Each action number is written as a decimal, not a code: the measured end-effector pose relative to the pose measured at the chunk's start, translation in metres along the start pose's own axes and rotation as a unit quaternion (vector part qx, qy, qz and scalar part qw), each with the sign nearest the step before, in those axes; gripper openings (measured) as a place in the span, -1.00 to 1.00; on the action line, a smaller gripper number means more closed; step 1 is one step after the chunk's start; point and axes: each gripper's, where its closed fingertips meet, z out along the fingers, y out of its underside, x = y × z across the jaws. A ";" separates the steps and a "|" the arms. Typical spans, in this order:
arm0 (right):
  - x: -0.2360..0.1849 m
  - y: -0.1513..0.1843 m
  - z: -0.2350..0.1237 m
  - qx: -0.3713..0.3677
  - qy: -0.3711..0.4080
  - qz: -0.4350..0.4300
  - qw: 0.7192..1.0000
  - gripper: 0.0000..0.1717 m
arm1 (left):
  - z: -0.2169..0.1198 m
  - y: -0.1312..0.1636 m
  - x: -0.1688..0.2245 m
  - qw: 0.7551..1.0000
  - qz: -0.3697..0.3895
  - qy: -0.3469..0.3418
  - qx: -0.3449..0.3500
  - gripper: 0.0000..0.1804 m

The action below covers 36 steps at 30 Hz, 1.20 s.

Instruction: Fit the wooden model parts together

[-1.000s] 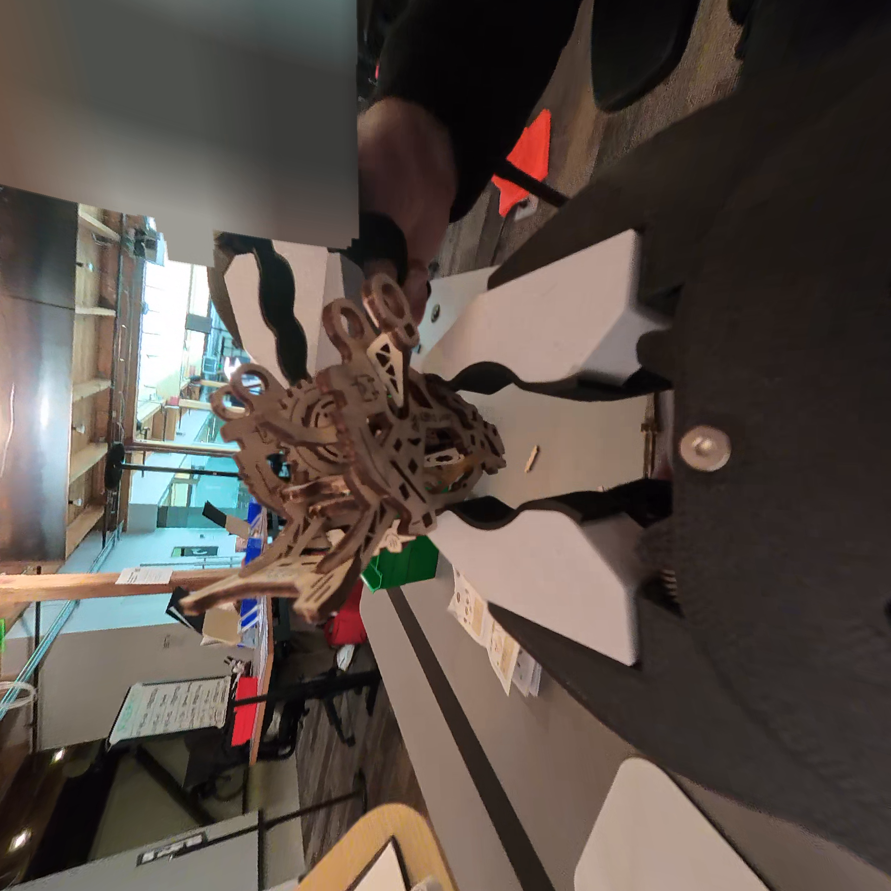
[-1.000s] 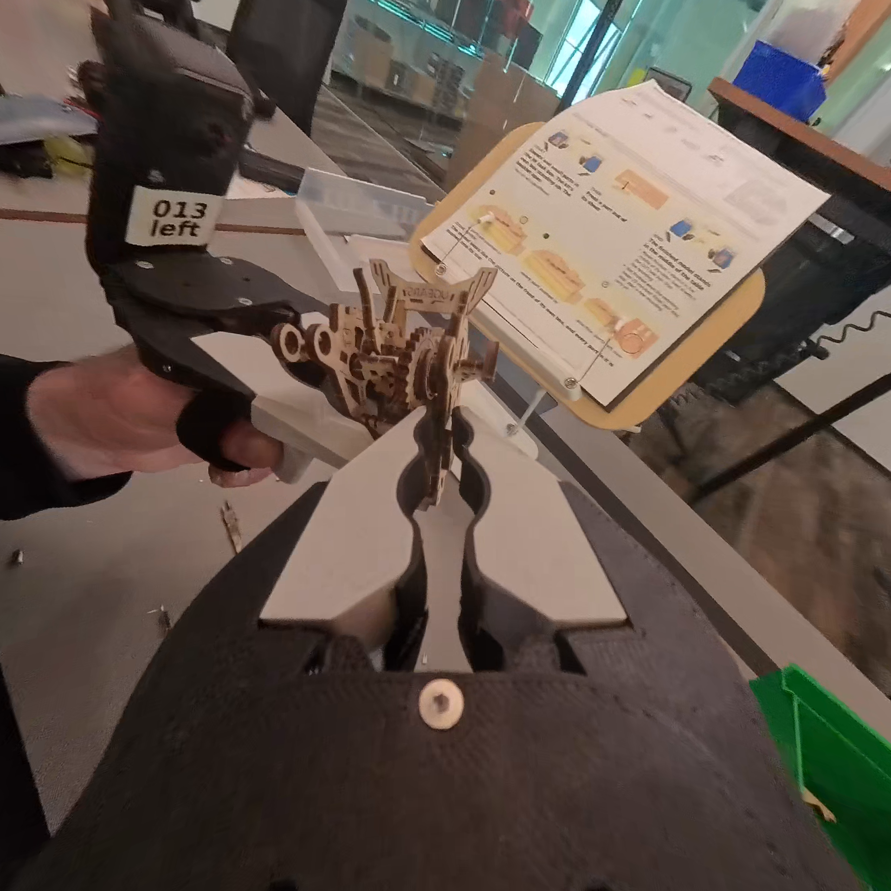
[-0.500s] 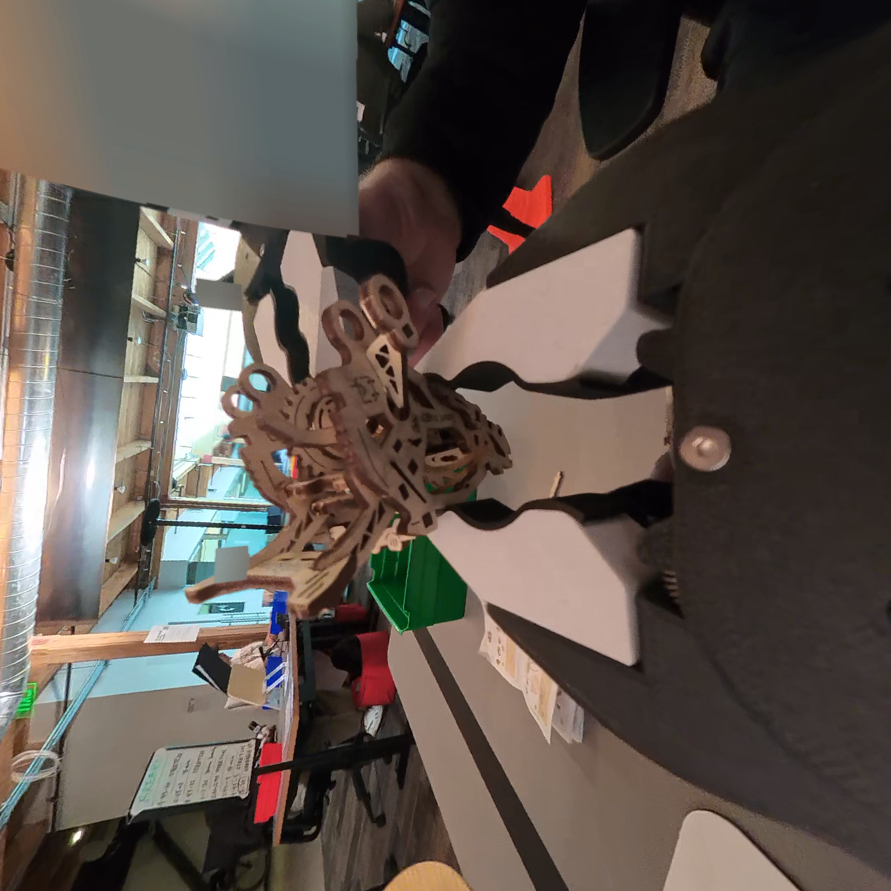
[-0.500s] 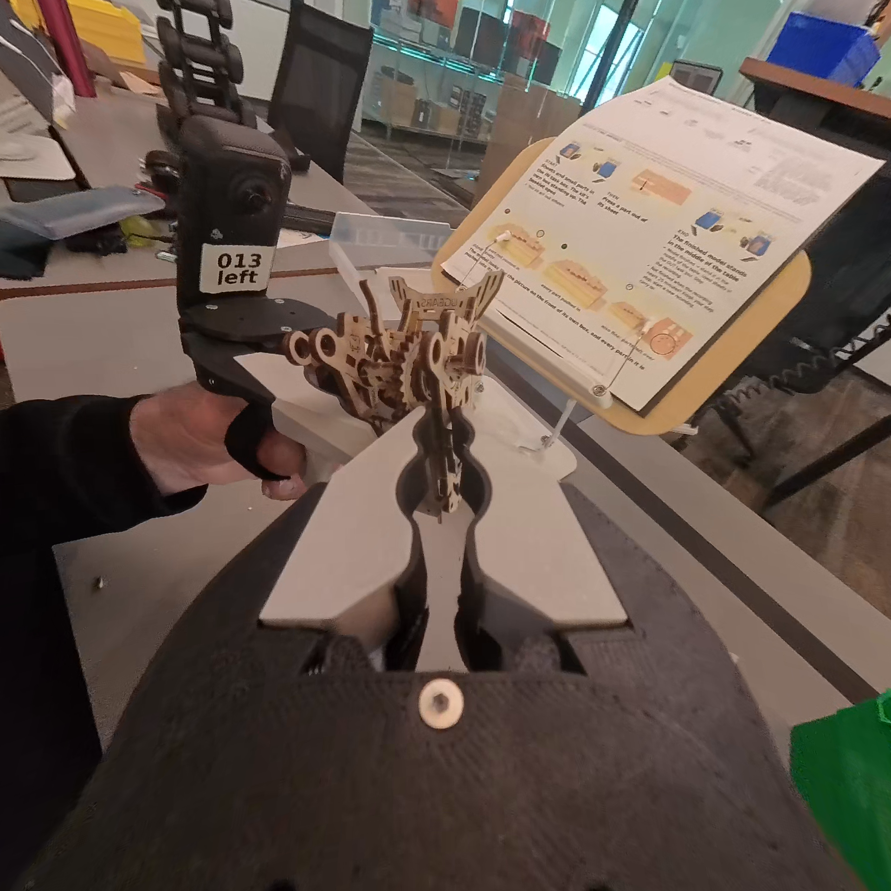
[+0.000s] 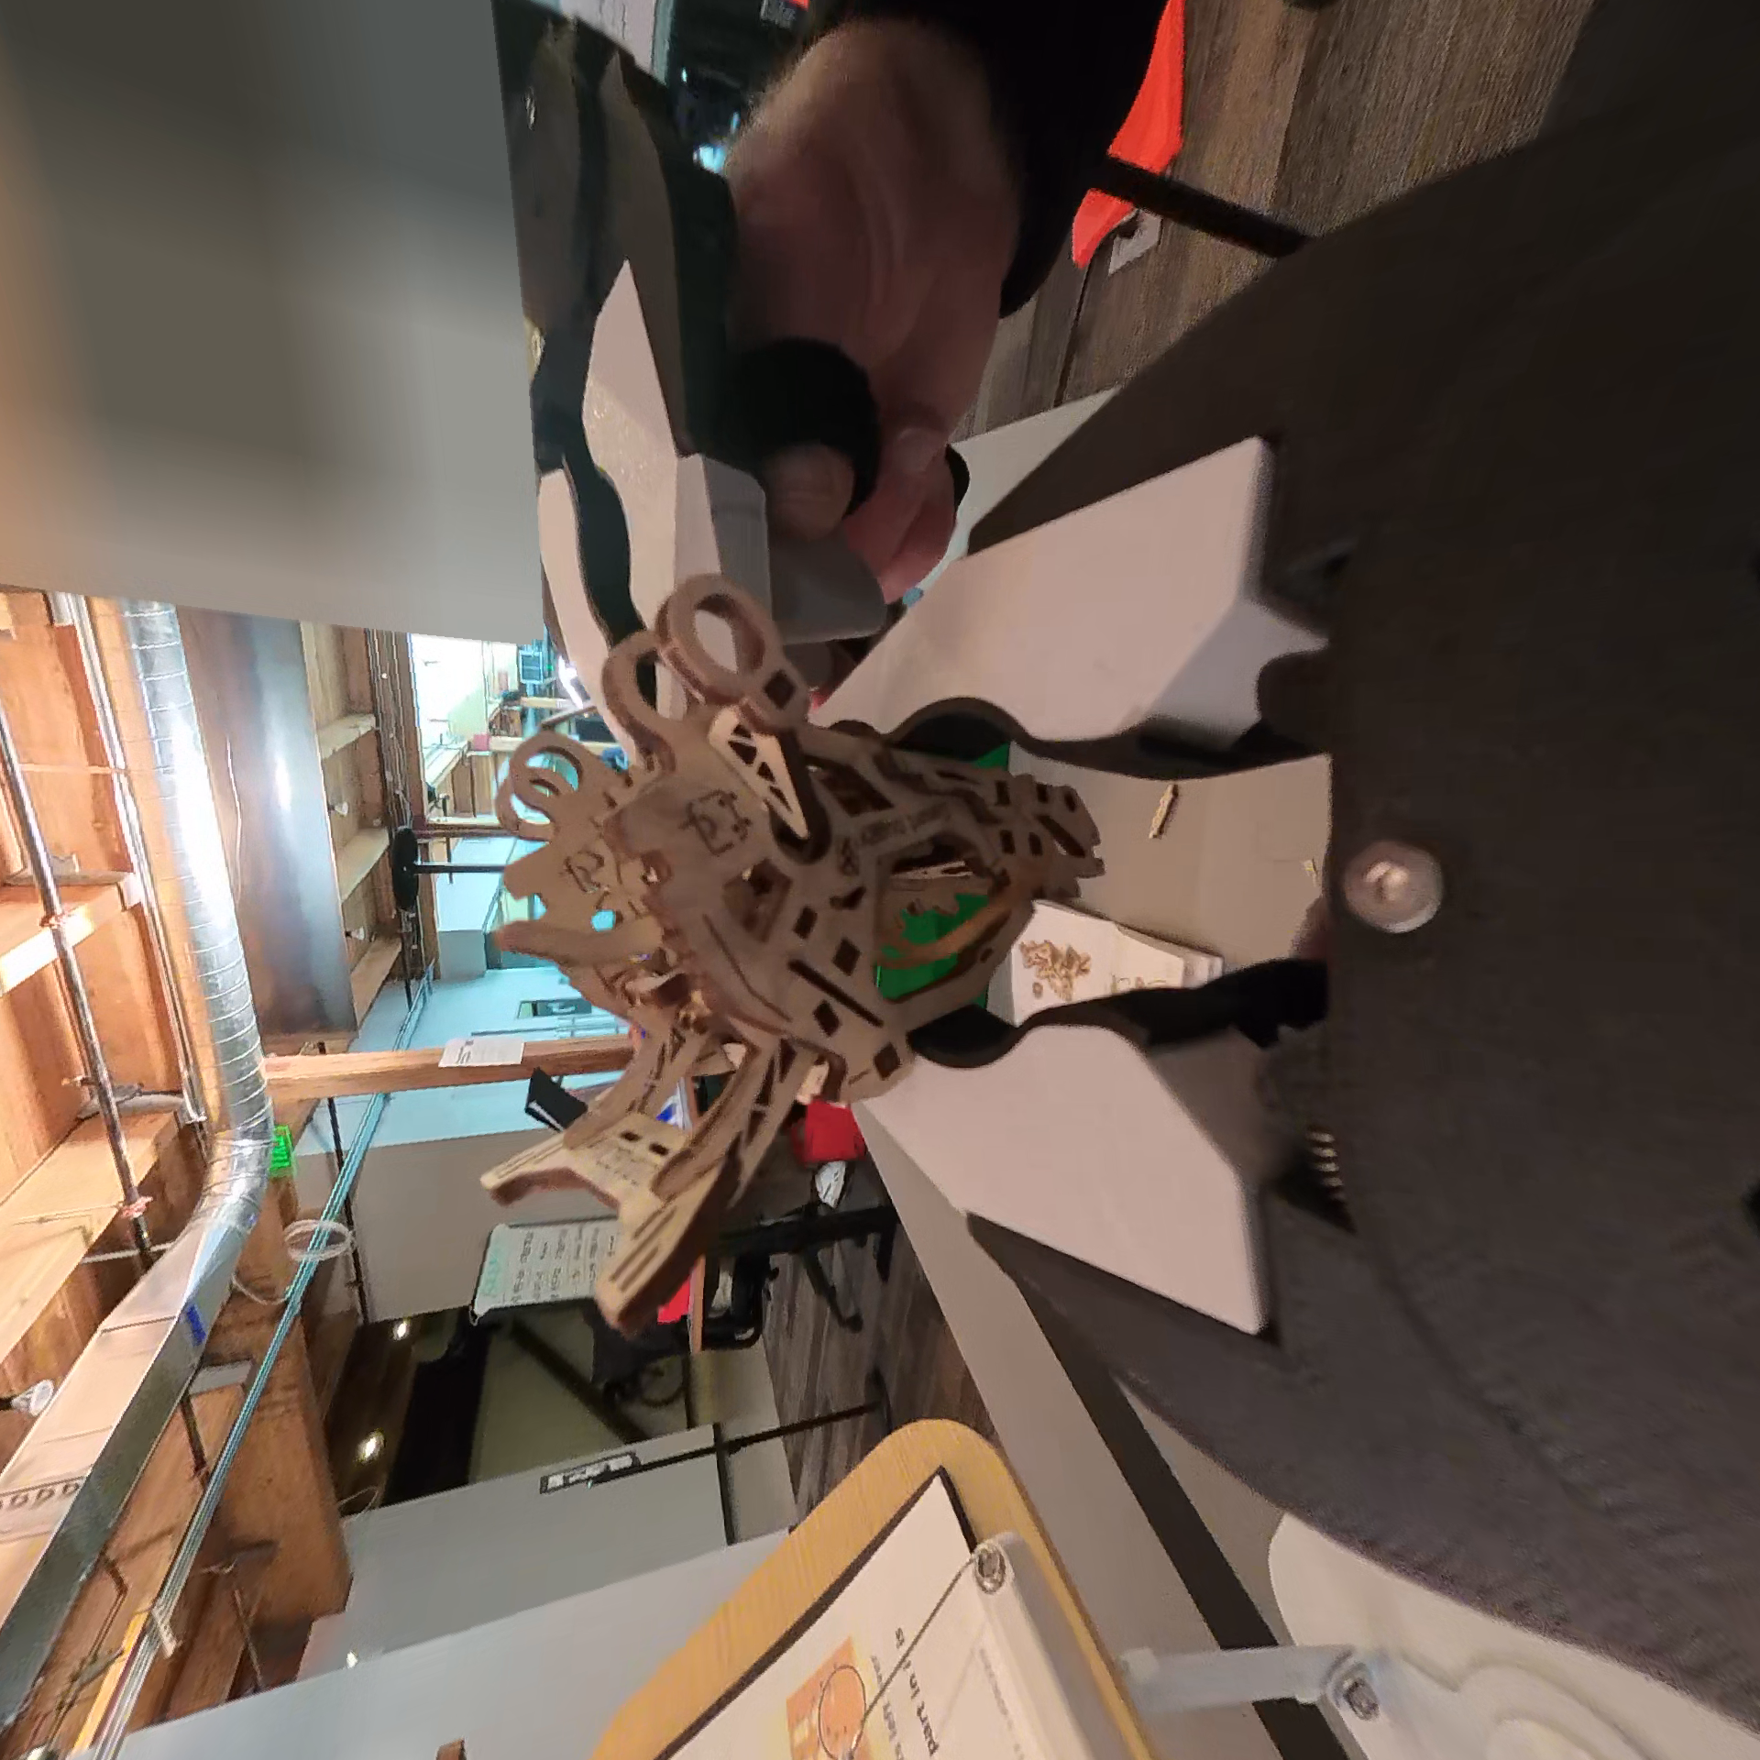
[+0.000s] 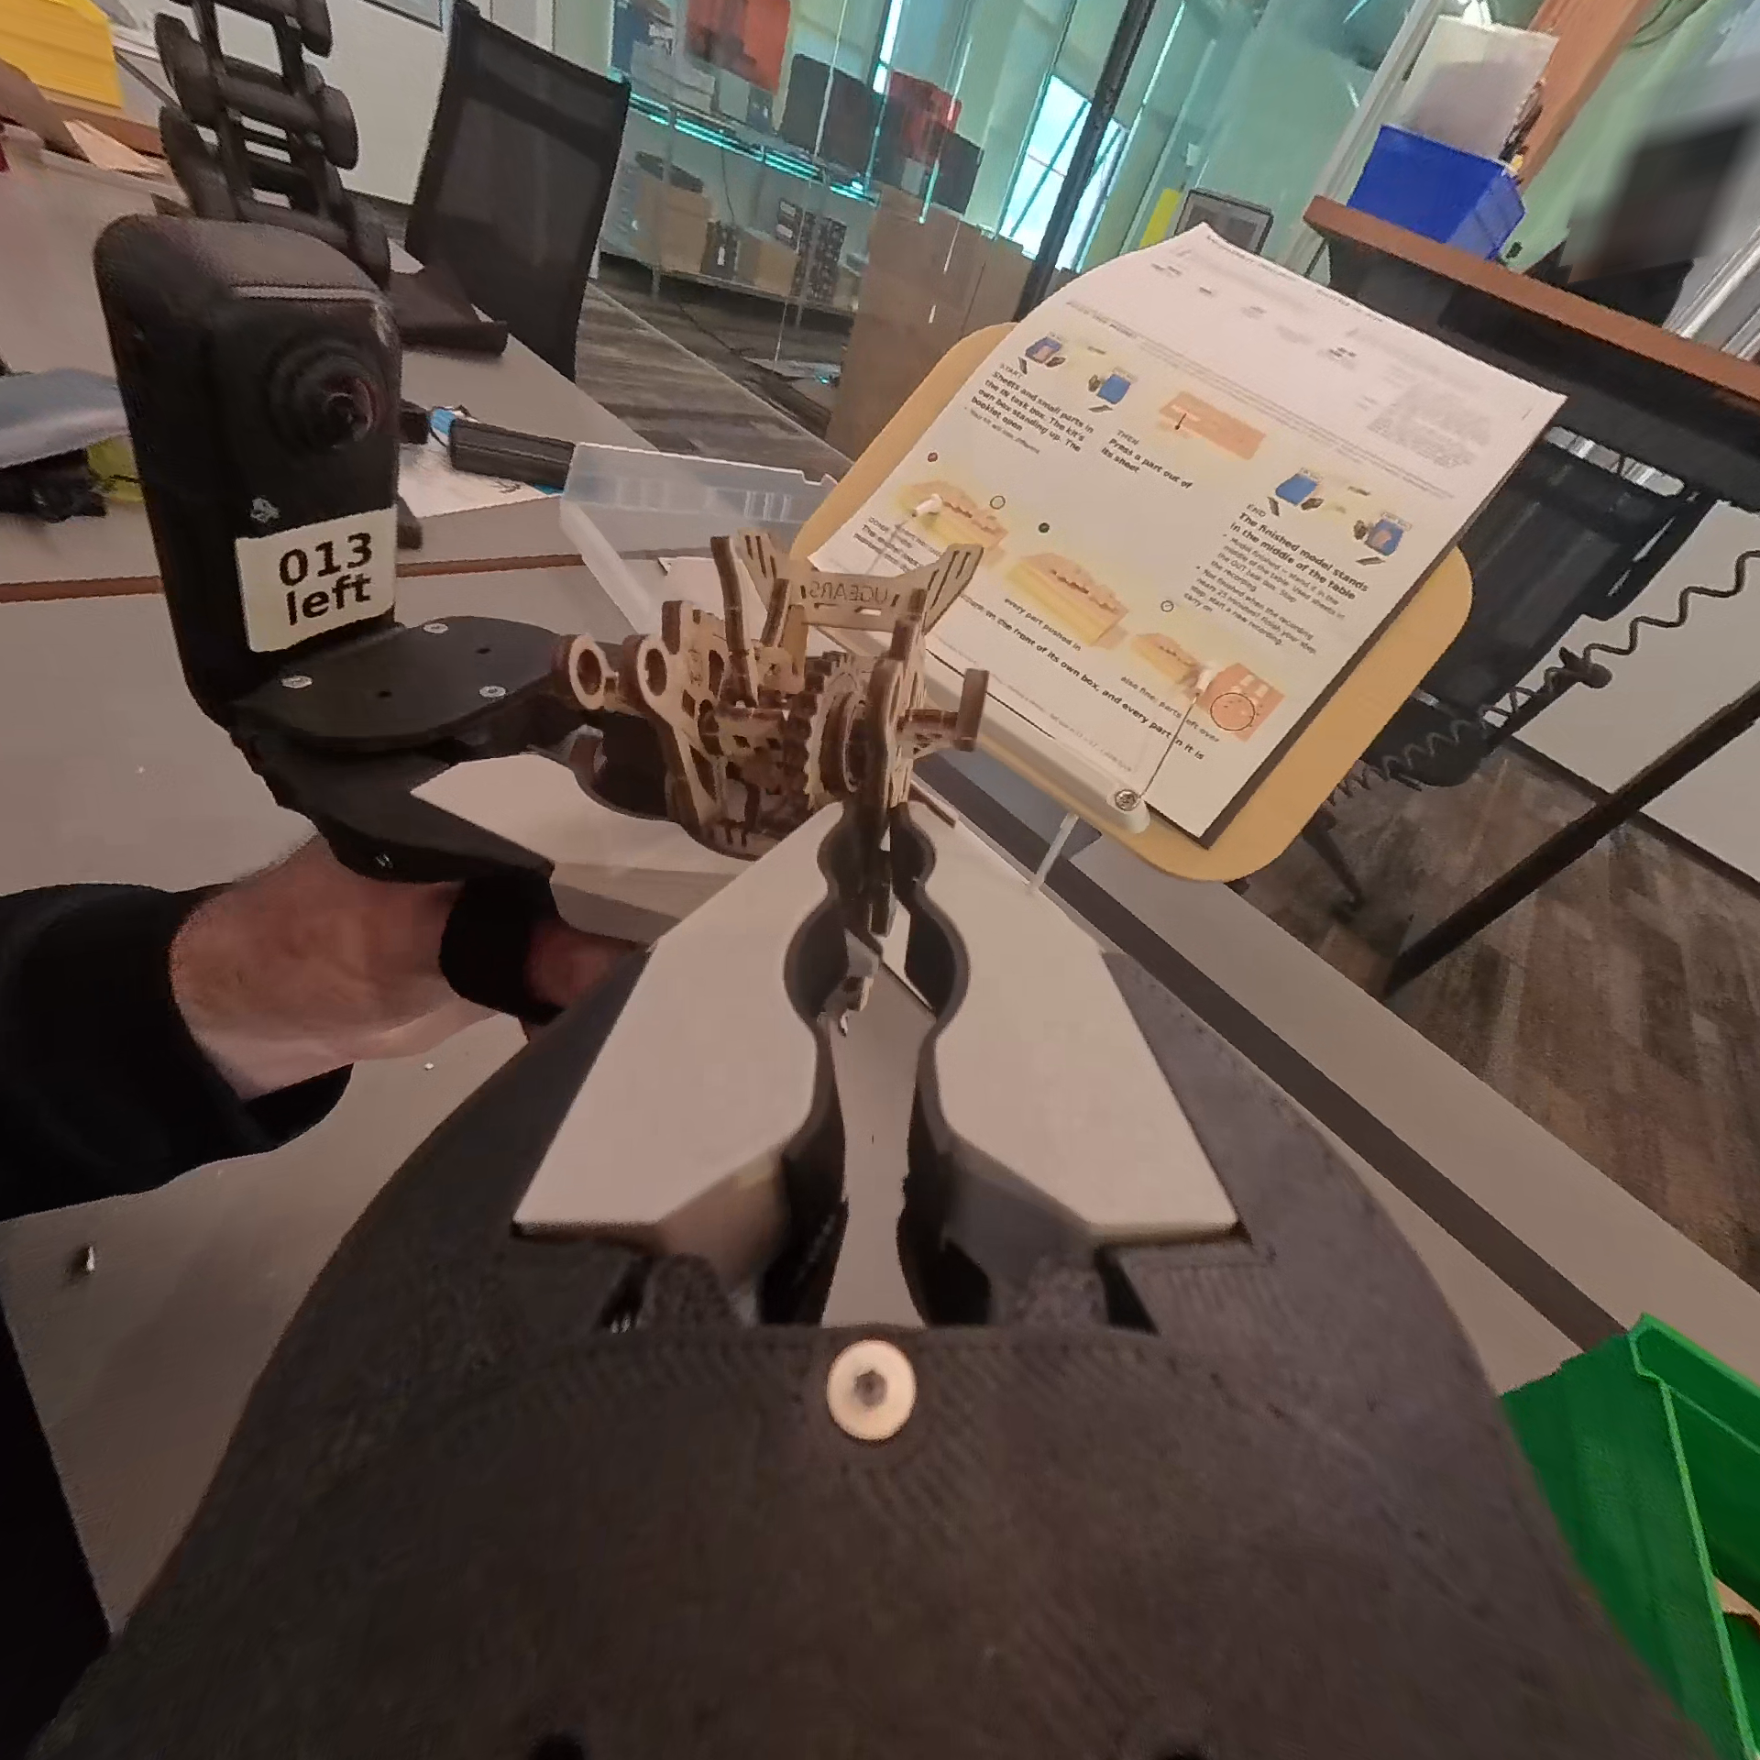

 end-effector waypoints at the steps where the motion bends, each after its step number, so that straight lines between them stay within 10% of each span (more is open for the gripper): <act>1: -0.001 -0.001 0.000 0.002 -0.006 0.004 1.000 -0.97 | 0.000 -0.001 0.001 1.000 -0.004 0.007 -0.001 -0.47; 20: -0.004 -0.004 -0.002 0.021 -0.135 0.134 0.981 -0.93 | -0.002 -0.003 0.003 0.996 -0.061 0.066 -0.002 -0.49; 36: -0.003 0.000 -0.010 0.013 -0.093 0.028 0.995 -1.00 | -0.003 -0.007 0.002 0.995 -0.071 0.065 0.000 -0.49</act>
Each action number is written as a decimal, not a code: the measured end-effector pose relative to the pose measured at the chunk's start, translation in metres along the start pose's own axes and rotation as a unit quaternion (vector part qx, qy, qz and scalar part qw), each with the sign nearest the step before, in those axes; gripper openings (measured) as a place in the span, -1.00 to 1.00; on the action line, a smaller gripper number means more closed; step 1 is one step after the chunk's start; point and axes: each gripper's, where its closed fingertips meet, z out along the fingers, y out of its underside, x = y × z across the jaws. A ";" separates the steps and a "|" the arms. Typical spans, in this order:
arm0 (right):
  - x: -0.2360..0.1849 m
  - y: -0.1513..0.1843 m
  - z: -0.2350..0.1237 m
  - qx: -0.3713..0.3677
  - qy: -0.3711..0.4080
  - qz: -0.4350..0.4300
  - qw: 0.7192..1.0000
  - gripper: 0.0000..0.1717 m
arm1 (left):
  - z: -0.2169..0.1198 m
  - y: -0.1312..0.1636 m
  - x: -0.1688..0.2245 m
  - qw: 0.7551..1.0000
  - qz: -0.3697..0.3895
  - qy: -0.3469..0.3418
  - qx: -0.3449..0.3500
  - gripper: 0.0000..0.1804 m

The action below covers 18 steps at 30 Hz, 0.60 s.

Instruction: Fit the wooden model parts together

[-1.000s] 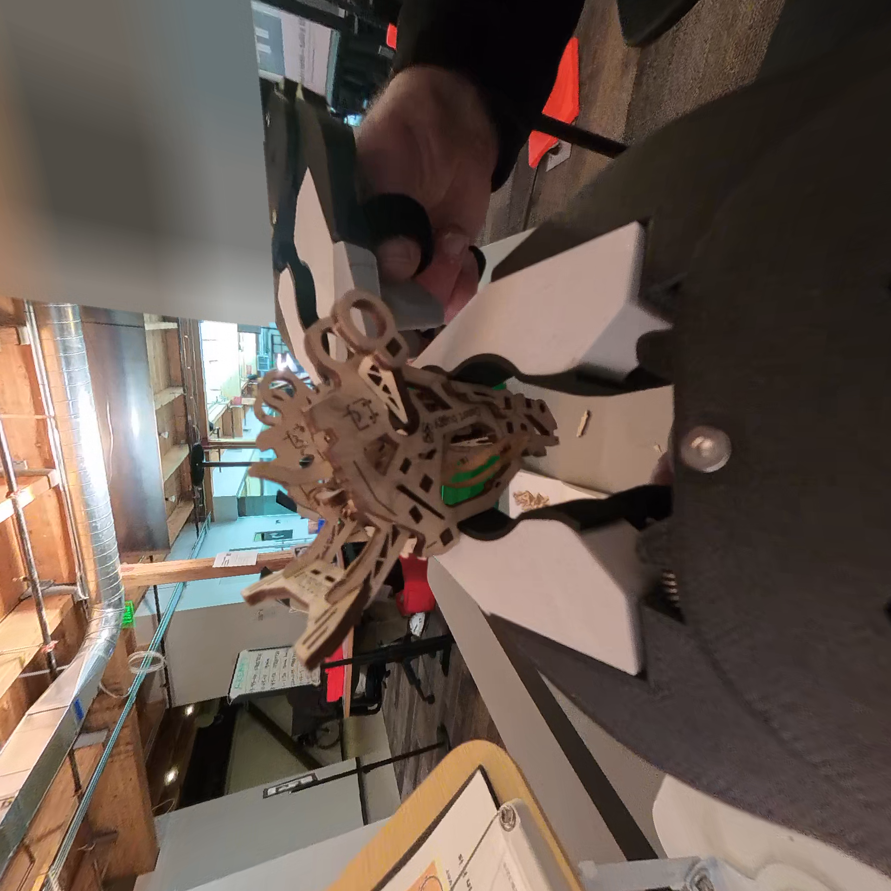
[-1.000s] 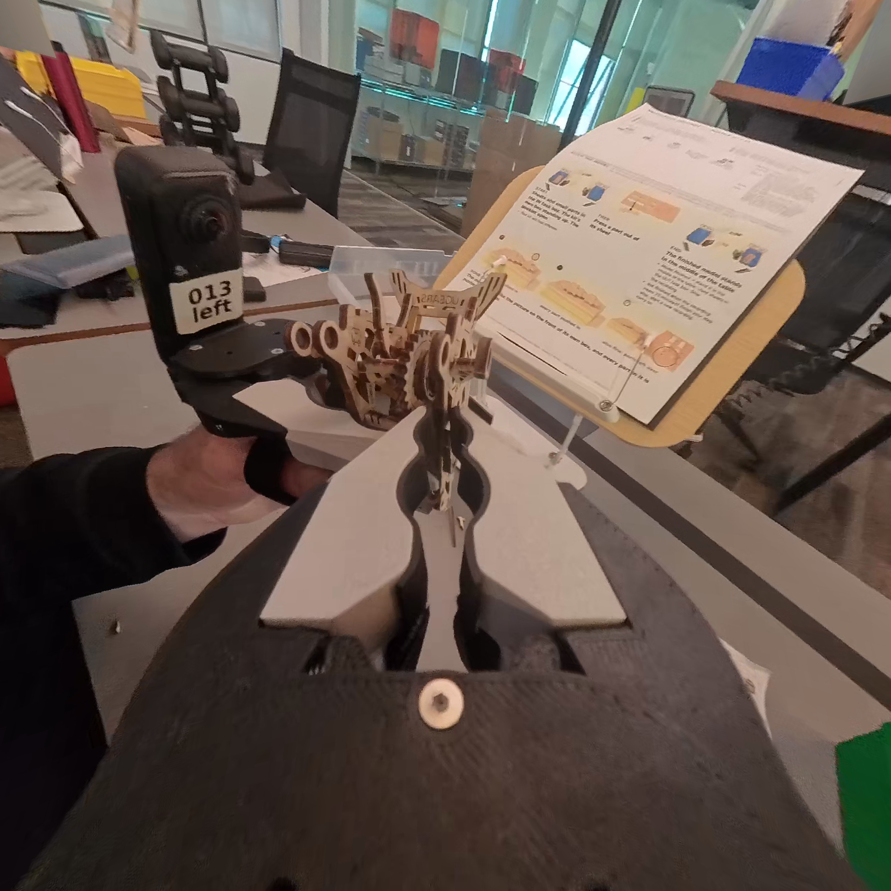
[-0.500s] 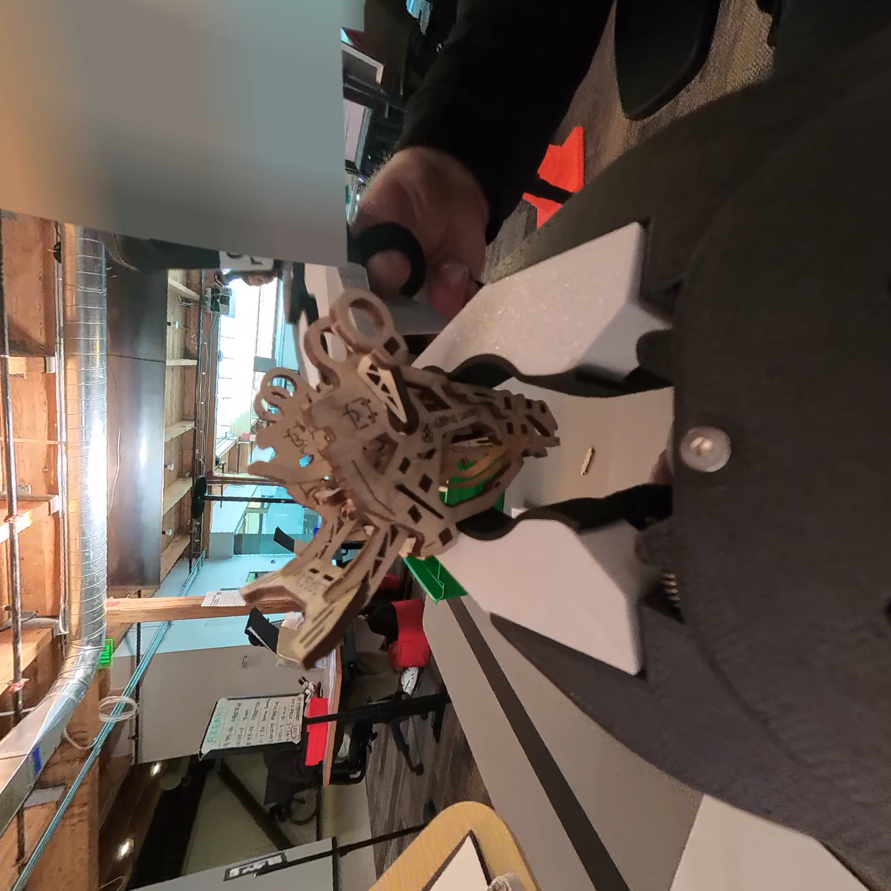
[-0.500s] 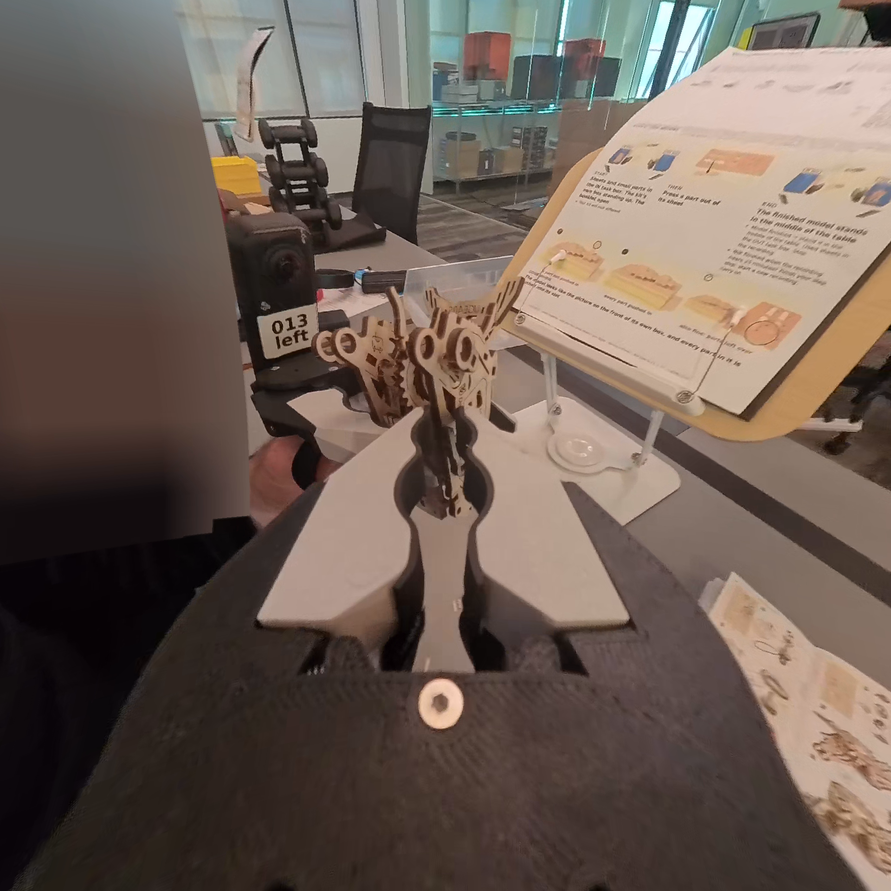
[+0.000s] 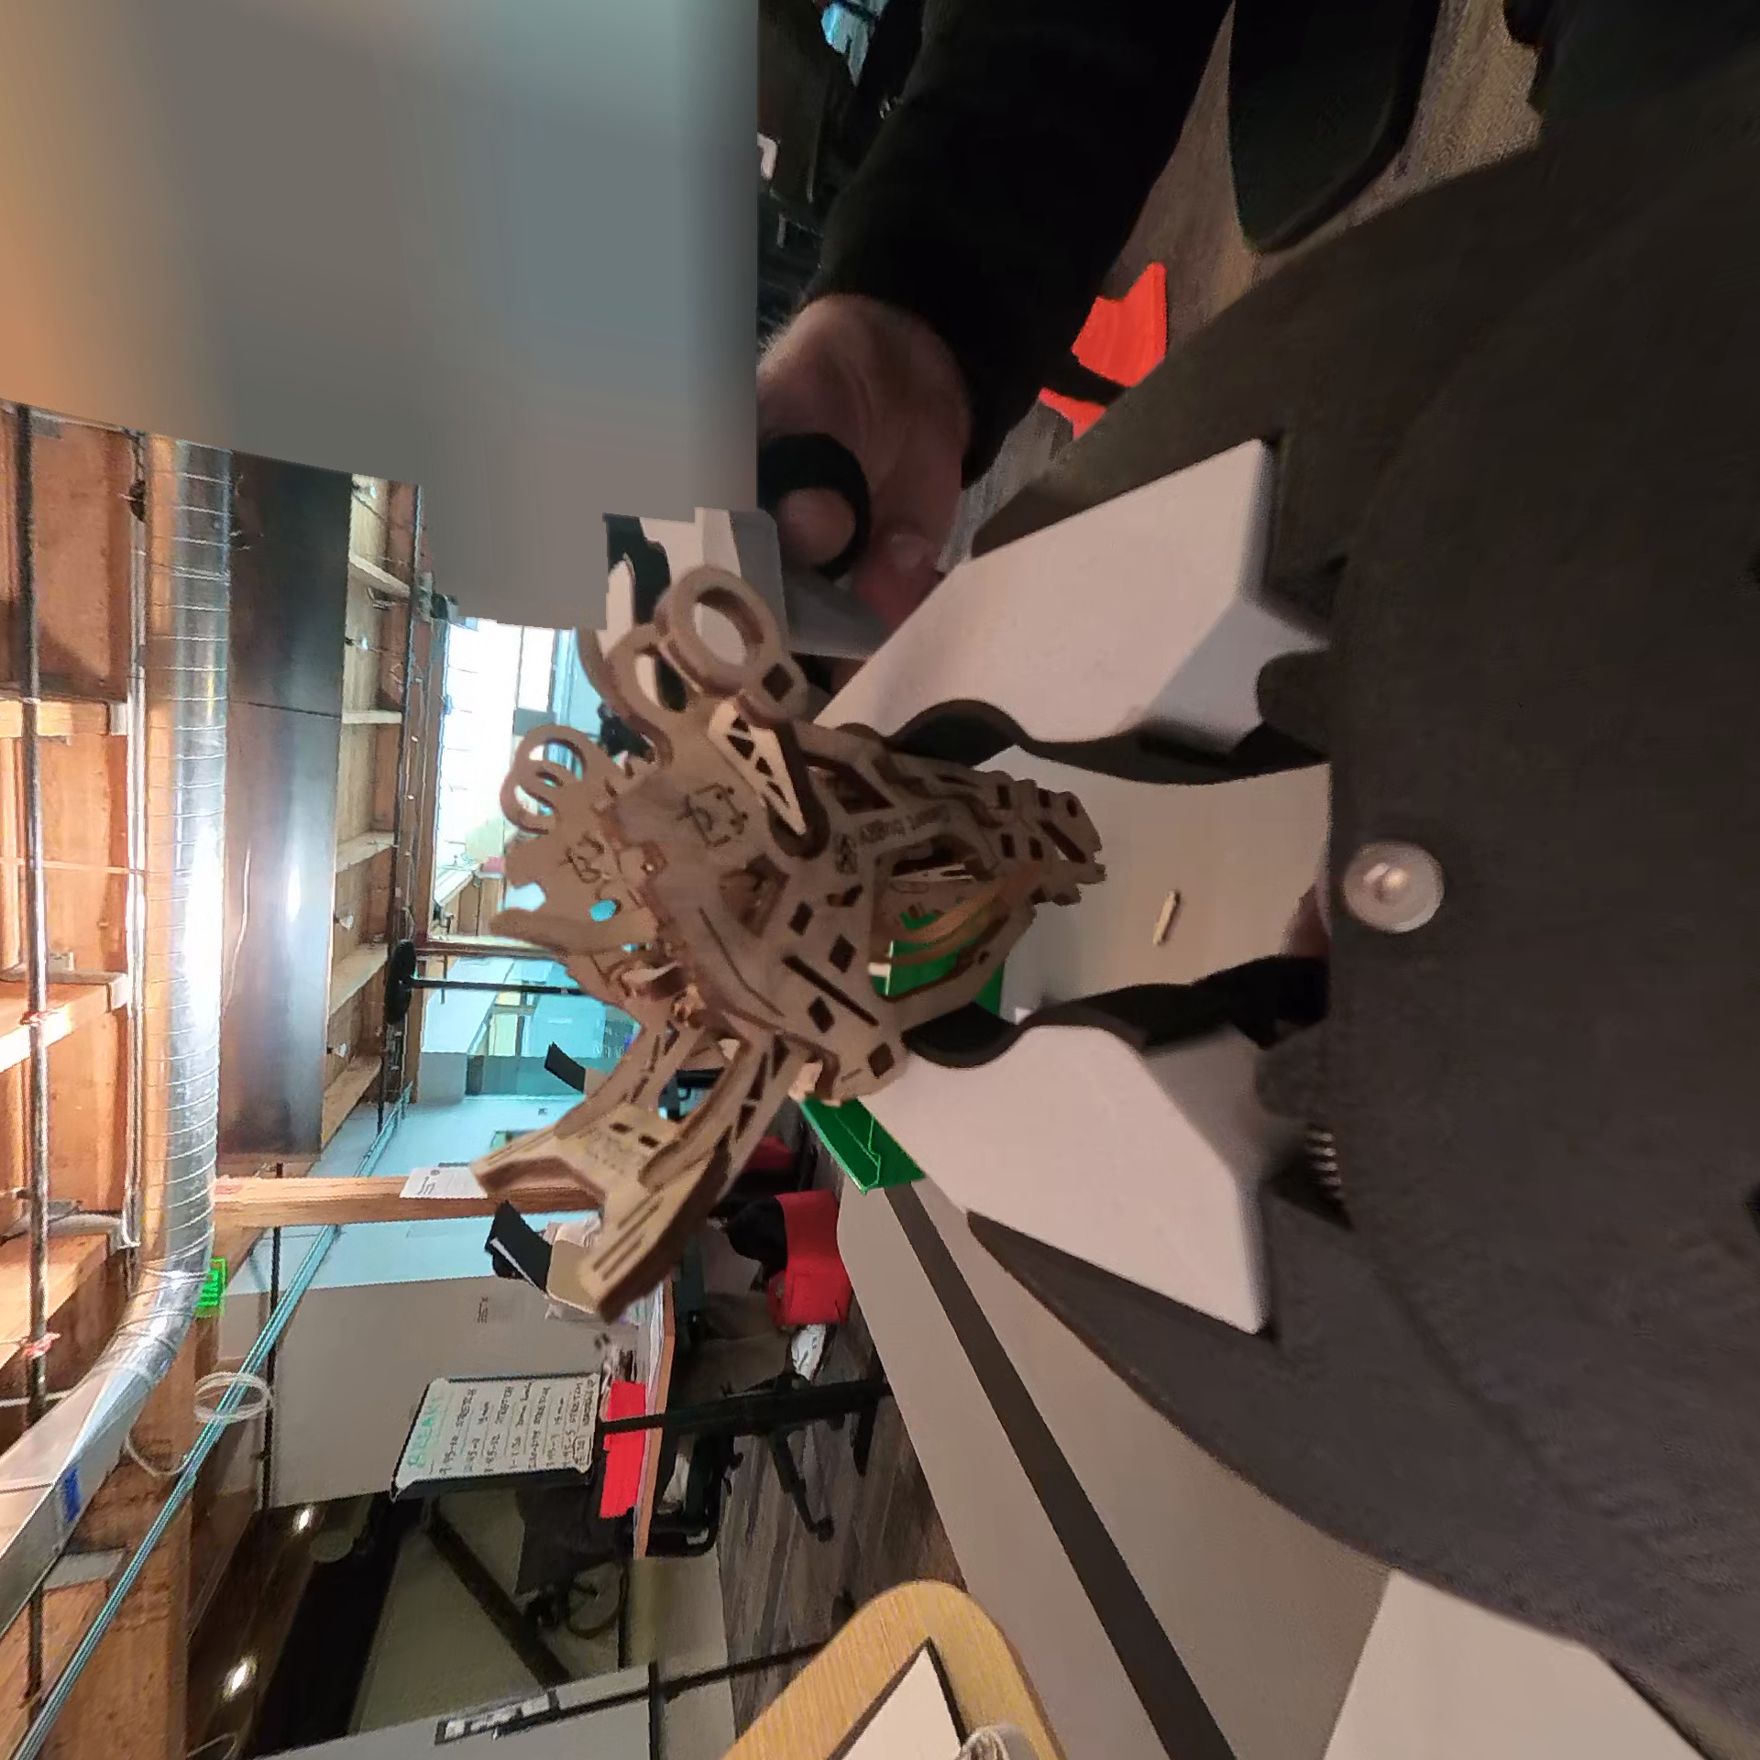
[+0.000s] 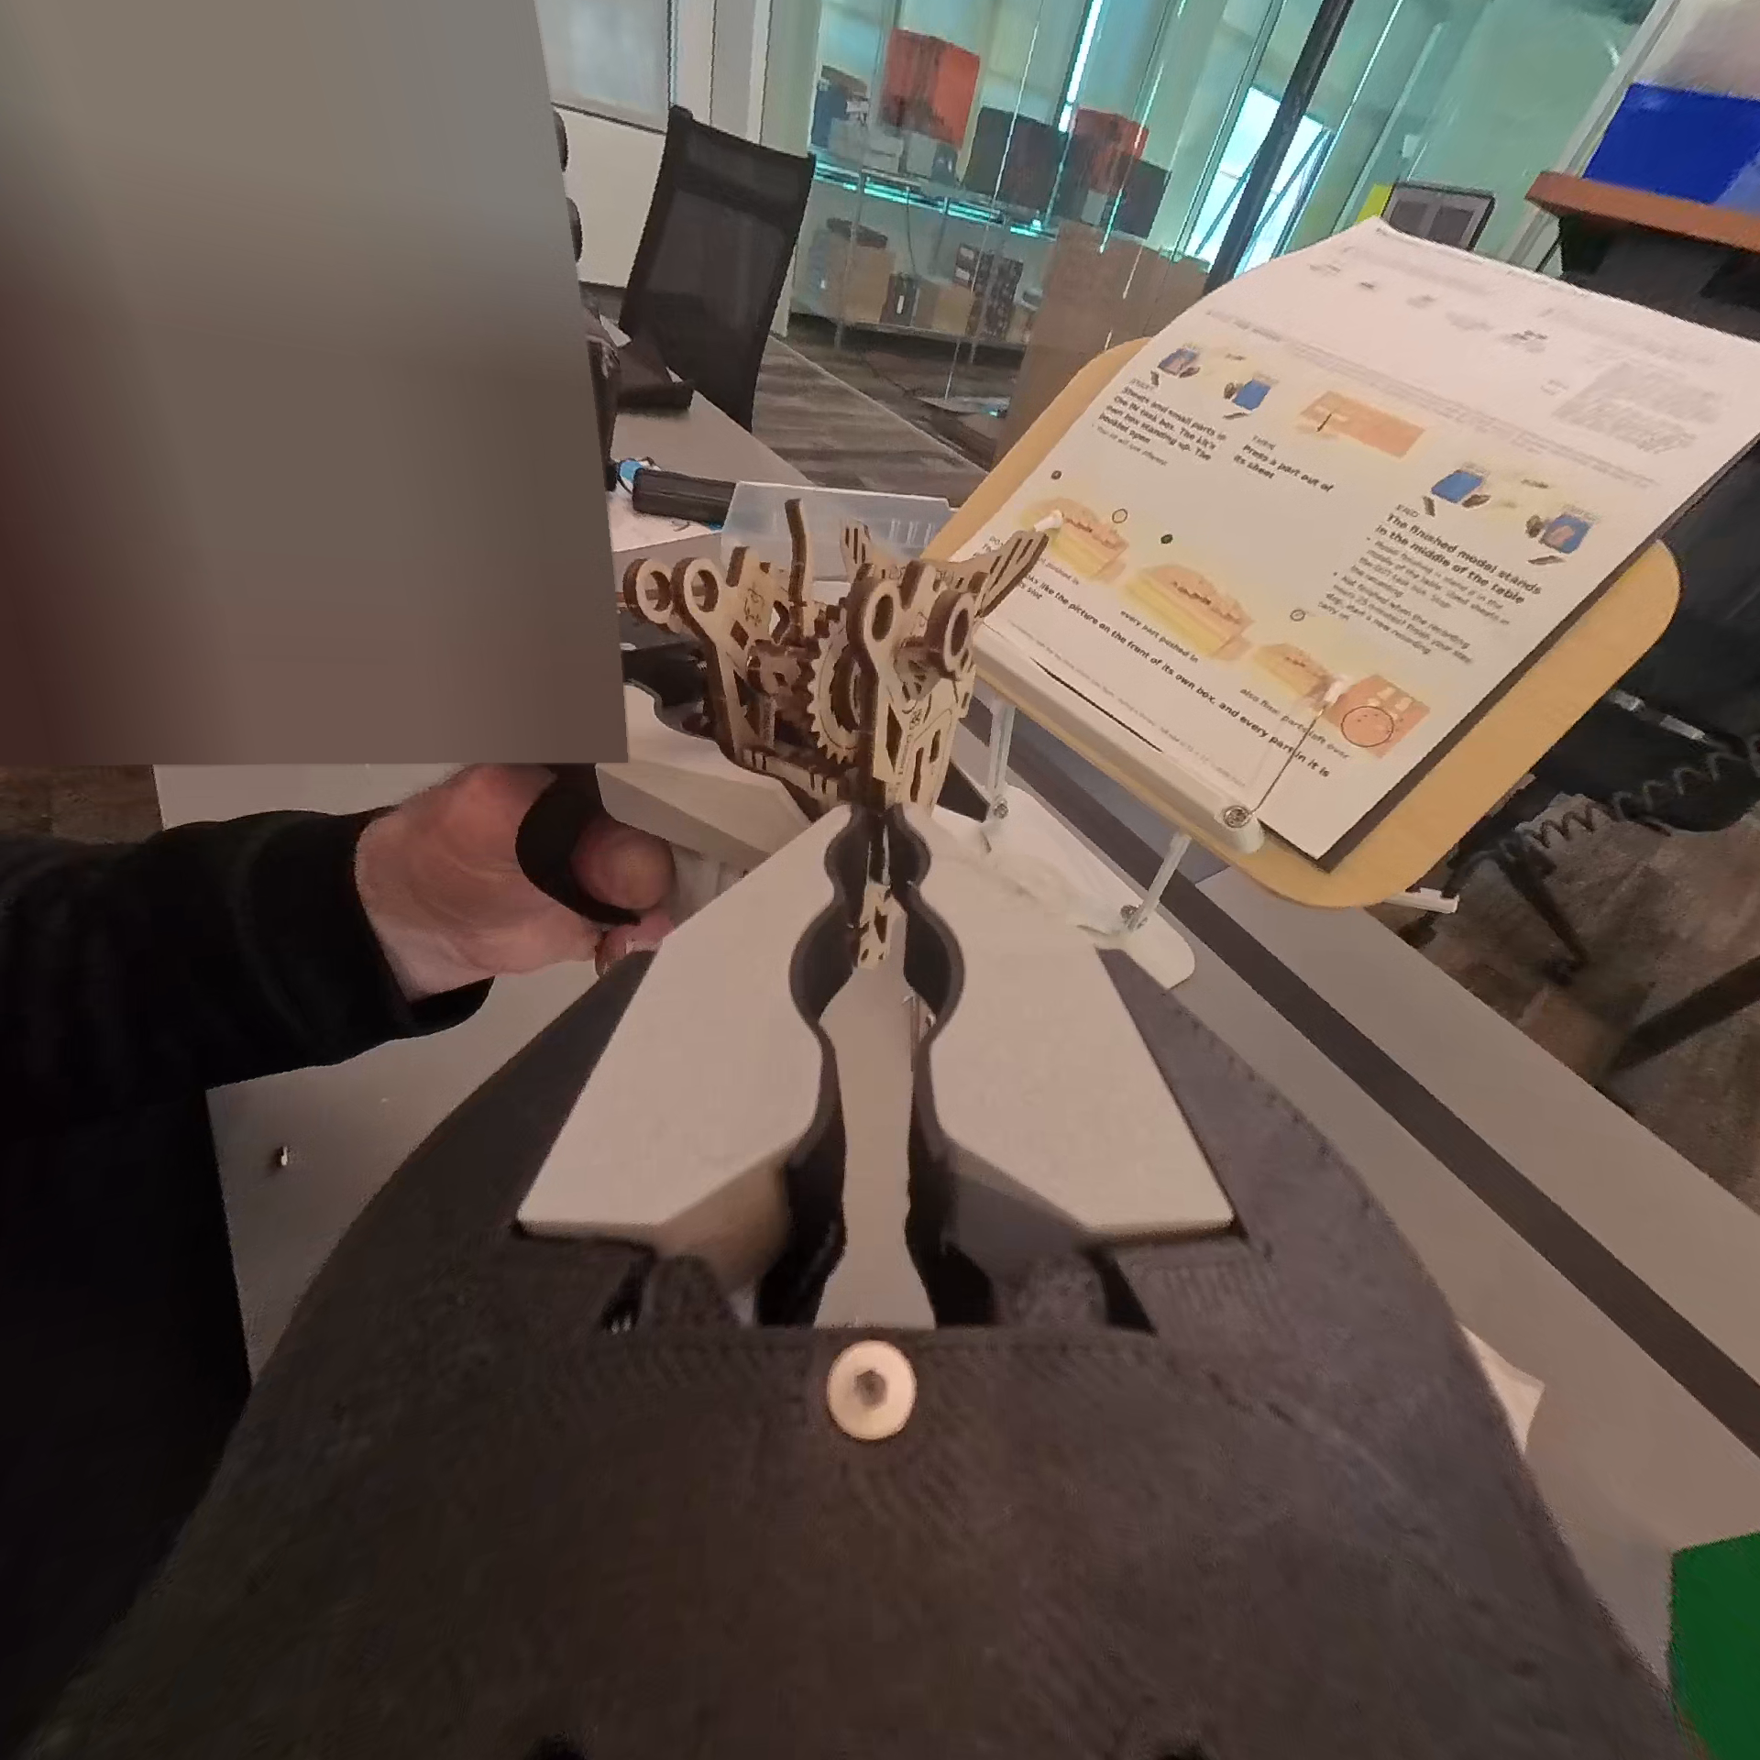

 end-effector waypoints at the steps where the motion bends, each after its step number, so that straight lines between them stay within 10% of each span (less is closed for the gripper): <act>1: 0.001 -0.001 -0.001 -0.002 0.002 -0.001 1.000 -0.99 | 0.001 0.001 -0.001 1.000 0.009 -0.006 -0.004 -0.49; 12: -0.002 -0.006 -0.002 -0.010 0.005 -0.010 1.000 -0.75 | 0.003 0.000 -0.002 0.997 0.064 -0.040 -0.022 -0.48; 18: 0.005 -0.012 -0.006 -0.001 0.029 -0.014 0.999 -1.00 | 0.002 -0.006 -0.001 0.997 0.061 -0.038 -0.008 -0.48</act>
